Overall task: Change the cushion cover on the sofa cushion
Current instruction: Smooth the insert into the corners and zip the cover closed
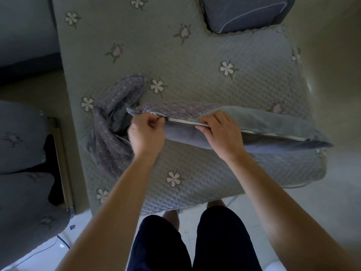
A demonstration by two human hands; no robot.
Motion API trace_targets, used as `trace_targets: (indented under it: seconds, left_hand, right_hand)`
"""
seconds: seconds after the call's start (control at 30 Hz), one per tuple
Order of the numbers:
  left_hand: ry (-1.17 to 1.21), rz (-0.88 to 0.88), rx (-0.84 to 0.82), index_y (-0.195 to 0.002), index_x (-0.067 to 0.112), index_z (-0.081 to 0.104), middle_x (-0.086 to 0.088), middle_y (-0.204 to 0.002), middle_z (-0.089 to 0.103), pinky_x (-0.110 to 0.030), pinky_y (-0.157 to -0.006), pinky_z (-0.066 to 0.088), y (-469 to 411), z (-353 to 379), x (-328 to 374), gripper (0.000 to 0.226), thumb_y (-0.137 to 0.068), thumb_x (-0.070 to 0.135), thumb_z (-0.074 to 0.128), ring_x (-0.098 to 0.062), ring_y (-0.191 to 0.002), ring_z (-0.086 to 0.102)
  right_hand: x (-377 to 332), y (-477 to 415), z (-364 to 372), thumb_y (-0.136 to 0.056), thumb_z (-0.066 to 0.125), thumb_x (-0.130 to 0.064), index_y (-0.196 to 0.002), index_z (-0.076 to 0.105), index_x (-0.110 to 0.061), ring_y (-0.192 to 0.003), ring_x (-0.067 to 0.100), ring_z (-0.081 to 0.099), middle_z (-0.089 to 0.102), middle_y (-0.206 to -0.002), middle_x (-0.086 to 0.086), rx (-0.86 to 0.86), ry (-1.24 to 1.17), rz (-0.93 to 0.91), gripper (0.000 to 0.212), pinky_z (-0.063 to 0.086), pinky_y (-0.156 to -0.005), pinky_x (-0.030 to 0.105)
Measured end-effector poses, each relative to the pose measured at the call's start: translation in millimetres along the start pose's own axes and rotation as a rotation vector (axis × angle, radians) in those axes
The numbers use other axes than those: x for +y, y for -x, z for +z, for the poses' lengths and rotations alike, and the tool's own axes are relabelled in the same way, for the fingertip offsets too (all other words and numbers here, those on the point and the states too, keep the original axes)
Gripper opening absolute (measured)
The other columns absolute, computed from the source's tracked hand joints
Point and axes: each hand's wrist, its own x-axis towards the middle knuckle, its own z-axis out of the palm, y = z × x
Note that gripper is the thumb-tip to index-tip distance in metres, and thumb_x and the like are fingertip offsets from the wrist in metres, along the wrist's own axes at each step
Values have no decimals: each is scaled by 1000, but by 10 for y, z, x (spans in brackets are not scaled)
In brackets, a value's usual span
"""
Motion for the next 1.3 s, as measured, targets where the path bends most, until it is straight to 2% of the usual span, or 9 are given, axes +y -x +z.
trace_targets:
  seconds: [0.33, 0.47, 0.57, 0.7, 0.83, 0.97, 1.07, 1.17, 1.3]
  left_hand:
    - [41, -123, 52, -85, 21, 64, 0, -90, 71, -39, -84, 55, -329, -165, -260, 18, -84, 38, 70, -20, -87, 67]
    - [398, -444, 107, -89, 16, 53, -2, -93, 67, -40, -70, 61, -346, -28, -225, 59, -67, 66, 73, -18, -82, 69]
    - [475, -642, 105, -106, 13, 40, -6, -106, 57, -44, -75, 60, -437, 100, -265, 65, -71, 52, 79, -24, -92, 64]
    - [467, -634, 15, -99, 20, 47, -3, -100, 57, -51, -87, 56, -528, 257, -175, 31, -83, 29, 72, -30, -99, 61]
    - [1038, -486, -80, -86, 15, 50, -9, -98, 62, -46, -85, 56, -709, 220, 382, 18, -93, 3, 60, -32, -103, 64]
    - [1525, -396, -256, -126, 7, 54, -14, -117, 64, -35, -79, 59, -847, 95, 560, 28, -98, 8, 52, -25, -97, 68]
    - [1426, -507, -241, -132, 7, 54, -14, -127, 63, -40, -85, 58, -825, 238, 64, 33, -99, 11, 51, -28, -111, 65]
    - [1051, -768, -13, -128, 10, 57, -12, -125, 65, -39, -74, 59, -621, 614, -560, 34, -94, 5, 56, -29, -109, 65]
    - [518, -905, 40, -134, 13, 49, -15, -137, 54, -45, -101, 48, -365, 972, -973, 42, -93, 13, 51, -36, -125, 53]
  right_hand:
    - [17, -23, -46, -93, 62, -43, -98, 63, -16, -82, 29, 58, 60, -90, 7, -64, 69, 31, 28, 48, -71, 40]
    - [132, 73, -179, -84, 59, -68, -105, 60, -18, -94, 26, 55, 59, -100, 4, -125, 148, 75, 54, 47, -80, 39]
    - [318, 207, -304, -79, 58, -74, -112, 61, -19, -99, 28, 54, 58, -106, 5, -150, 229, 124, 64, 48, -83, 42]
    - [504, 266, -392, -92, 47, -53, -105, 69, -18, -77, 36, 62, 63, -89, 10, -144, 242, 61, 44, 54, -63, 41]
    - [610, -95, -803, -99, 50, -36, -102, 71, -15, -68, 38, 59, 59, -84, 17, 268, 267, 157, 30, 51, -54, 40]
    - [452, -150, -1182, -98, 63, -28, -107, 73, -18, -69, 31, 55, 60, -81, 15, 701, 329, 66, 16, 44, -58, 35]
    - [392, 141, -810, -99, 62, -27, -109, 70, -21, -67, 32, 54, 57, -77, 12, 521, 292, 24, 14, 44, -57, 38]
    - [552, 527, -74, -94, 65, -23, -108, 72, -22, -68, 33, 58, 55, -80, 9, 102, 222, 120, 16, 52, -57, 40]
    - [703, 846, 451, -93, 62, -14, -125, 65, -24, -91, 29, 64, 60, -108, 6, -483, 15, 198, 34, 55, -73, 39]
